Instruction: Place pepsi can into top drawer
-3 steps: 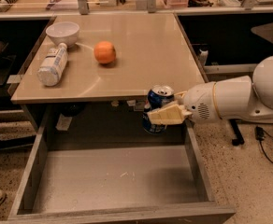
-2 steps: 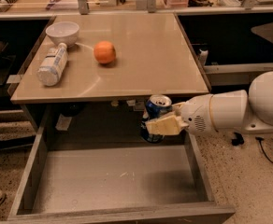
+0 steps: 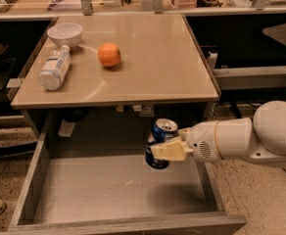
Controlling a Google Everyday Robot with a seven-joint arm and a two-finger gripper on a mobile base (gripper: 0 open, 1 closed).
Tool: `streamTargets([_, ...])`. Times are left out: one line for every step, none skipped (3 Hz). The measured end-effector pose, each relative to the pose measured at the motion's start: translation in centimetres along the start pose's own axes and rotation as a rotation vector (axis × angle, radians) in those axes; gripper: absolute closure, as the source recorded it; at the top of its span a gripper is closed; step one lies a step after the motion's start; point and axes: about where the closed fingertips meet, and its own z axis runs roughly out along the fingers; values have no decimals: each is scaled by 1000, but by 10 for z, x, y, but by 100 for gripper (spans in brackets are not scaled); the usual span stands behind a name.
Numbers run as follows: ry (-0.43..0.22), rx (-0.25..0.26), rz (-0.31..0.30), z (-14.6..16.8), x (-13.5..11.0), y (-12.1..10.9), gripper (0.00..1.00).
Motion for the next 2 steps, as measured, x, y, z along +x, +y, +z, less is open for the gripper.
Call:
streamTargets([1, 0, 0, 0, 1, 0, 100])
streamTargets([-1, 22, 32, 11, 11, 2, 100])
